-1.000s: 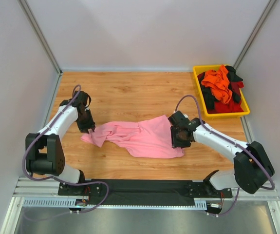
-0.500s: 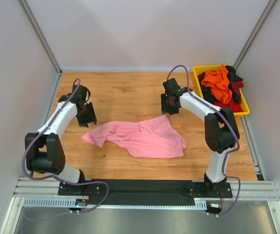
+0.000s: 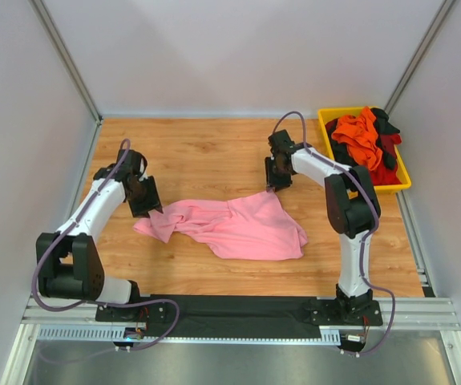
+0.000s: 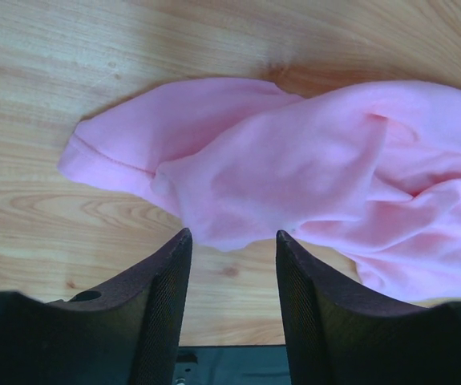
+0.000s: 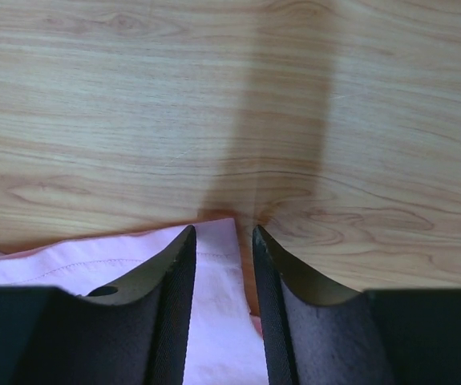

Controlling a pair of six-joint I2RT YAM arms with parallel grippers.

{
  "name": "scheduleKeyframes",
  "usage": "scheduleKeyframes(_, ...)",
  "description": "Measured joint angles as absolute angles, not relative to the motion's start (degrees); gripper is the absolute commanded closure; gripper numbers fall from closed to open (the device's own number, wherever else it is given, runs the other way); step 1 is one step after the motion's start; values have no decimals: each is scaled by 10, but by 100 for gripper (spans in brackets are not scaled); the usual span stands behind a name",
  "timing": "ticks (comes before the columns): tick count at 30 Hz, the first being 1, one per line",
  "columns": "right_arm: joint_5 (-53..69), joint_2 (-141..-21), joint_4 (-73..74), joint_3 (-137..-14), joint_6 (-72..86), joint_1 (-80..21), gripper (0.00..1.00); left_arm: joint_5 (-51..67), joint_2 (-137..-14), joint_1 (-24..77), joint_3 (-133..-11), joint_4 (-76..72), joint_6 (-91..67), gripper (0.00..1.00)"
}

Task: Fold and stack the t-shirts
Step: Flatten the tshirt out

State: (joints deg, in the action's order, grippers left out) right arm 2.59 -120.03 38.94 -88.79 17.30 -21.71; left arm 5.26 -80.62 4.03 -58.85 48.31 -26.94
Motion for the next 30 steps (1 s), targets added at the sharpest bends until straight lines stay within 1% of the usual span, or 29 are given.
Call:
scheduleKeyframes(3, 25, -1199, 386, -885, 173, -219, 69, 61, -804, 40, -587, 480, -272, 46)
scheduleKeyframes(6, 26, -1199, 383, -883, 175, -220, 87, 63, -802, 40, -585, 480, -274, 47)
scheduleKeyframes(7, 28, -1199, 380, -882, 175, -220, 97, 57, -801, 40, -584, 481, -274, 46)
scheduleKeyframes(8, 30, -1199, 378, -881, 173, -220, 100, 50, -798, 40, -583, 483, -275, 46)
scheduleKeyframes(12, 26, -1195, 377, -881, 173, -220, 100, 33, -778, 40, -580, 487, -278, 46)
scheduleKeyframes(15, -8, -1166, 396, -881, 173, -221, 100, 43, -774, 40, -576, 484, -284, 45)
scheduleKeyframes(18, -41, -1097, 415, -879, 172, -222, 100, 43, -772, 40, -568, 485, -288, 46)
scheduleKeyframes(22, -83, -944, 418, -869, 171, -222, 100, 36, -750, 40, -560, 489, -289, 46)
scheduleKeyframes(25, -113, -857, 415, -860, 171, -222, 100, 41, -719, 40, -560, 488, -289, 46)
scheduleKeyframes(27, -136, -822, 421, -848, 174, -222, 100, 48, -702, 40, -557, 484, -289, 46)
scheduleKeyframes(30, -163, -814, 440, -828, 182, -215, 100, 74, -695, 40, -542, 471, -291, 47)
